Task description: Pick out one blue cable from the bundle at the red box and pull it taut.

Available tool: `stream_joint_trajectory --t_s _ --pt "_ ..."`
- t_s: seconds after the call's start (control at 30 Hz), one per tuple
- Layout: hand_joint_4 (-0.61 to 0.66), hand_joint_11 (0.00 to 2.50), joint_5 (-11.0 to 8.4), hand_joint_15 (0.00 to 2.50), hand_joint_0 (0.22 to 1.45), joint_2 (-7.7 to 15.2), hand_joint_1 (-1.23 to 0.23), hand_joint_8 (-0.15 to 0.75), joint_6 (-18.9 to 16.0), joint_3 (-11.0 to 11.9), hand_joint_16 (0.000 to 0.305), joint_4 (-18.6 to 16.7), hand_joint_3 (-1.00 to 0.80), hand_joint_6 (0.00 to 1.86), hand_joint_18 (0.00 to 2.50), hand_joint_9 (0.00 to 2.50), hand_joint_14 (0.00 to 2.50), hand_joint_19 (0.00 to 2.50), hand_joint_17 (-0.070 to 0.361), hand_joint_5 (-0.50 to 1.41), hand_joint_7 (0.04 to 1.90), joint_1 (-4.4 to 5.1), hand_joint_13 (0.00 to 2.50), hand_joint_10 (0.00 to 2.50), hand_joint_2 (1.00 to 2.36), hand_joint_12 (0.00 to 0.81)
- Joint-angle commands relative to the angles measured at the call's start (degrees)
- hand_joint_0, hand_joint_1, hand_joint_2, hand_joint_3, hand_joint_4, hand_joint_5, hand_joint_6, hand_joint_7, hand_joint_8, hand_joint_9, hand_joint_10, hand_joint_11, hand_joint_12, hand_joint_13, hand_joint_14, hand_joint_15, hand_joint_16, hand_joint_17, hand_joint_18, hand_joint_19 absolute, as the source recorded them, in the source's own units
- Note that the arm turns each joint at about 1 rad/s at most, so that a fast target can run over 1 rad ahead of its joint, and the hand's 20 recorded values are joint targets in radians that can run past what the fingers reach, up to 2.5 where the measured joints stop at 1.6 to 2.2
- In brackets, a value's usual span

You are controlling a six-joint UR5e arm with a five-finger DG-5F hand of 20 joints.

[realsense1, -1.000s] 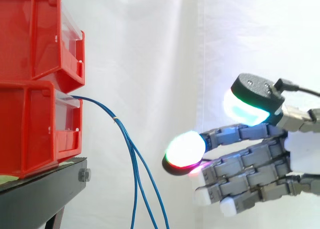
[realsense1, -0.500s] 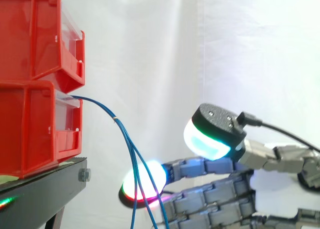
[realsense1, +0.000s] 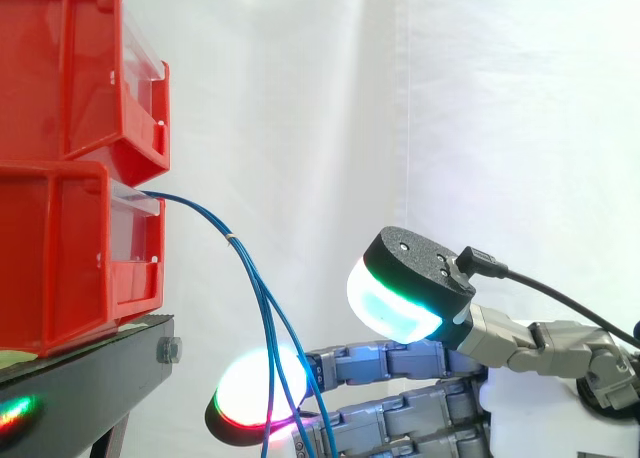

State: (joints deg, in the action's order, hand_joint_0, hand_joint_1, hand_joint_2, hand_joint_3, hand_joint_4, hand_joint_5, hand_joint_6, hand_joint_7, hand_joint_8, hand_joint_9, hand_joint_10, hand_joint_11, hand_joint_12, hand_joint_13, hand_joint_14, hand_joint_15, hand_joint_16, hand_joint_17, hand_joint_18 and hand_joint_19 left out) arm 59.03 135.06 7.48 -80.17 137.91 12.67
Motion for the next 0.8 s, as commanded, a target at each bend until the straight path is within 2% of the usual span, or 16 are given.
stream_joint_trajectory --t_s 0.0,0.13,0.2,0.23,0.33,0.63,0.77 --pt "0.17 0.28 0.03 0.25 0.52 0.03 -0.63 0.193 0.08 0.02 0.05 -0.45 -0.5 0.5 0.45 0.64 0.01 0.55 0.113 -0.19 0.73 -0.01 0.57 0.01 1.0 0.322" --pt "0.17 0.28 0.47 0.26 0.52 0.29 -0.64 0.191 0.25 0.72 0.05 -0.54 -0.5 0.5 0.46 0.64 0.01 0.55 0.113 -0.19 0.73 0.08 0.58 0.01 1.0 0.319" --pt "0.17 0.27 1.0 0.26 0.53 1.43 -0.65 0.19 0.17 1.95 0.05 -0.28 -0.5 0.5 0.47 0.64 0.01 0.56 0.112 -0.18 0.73 -0.01 0.58 0.01 1.0 0.318" --pt "0.17 0.27 2.41 0.26 0.53 3.19 -0.65 0.191 -0.01 4.06 0.05 -0.54 -0.5 0.5 0.47 0.64 0.01 0.56 0.113 -0.18 0.73 0.08 0.59 0.01 1.0 0.319" --pt "0.17 0.29 3.02 0.26 0.53 3.19 -0.64 0.189 0.6 5.29 0.05 -0.01 -0.5 0.5 0.47 0.65 0.01 0.56 0.112 -0.18 0.74 0.34 0.59 0.01 1.0 0.316" --pt "0.17 0.31 3.37 0.28 0.54 3.19 -0.64 0.188 0.34 5.82 0.049 -0.1 -0.49 0.5 0.49 0.67 0.01 0.57 0.109 -0.17 0.8 0.34 0.61 0.01 1.0 0.315" --pt "0.17 0.32 3.55 0.28 0.55 3.19 -0.64 0.191 -2.38 5.82 0.049 -0.1 -0.5 0.5 0.49 0.68 0.01 0.57 0.109 -0.17 0.81 0.34 0.62 0.01 1.0 0.316"
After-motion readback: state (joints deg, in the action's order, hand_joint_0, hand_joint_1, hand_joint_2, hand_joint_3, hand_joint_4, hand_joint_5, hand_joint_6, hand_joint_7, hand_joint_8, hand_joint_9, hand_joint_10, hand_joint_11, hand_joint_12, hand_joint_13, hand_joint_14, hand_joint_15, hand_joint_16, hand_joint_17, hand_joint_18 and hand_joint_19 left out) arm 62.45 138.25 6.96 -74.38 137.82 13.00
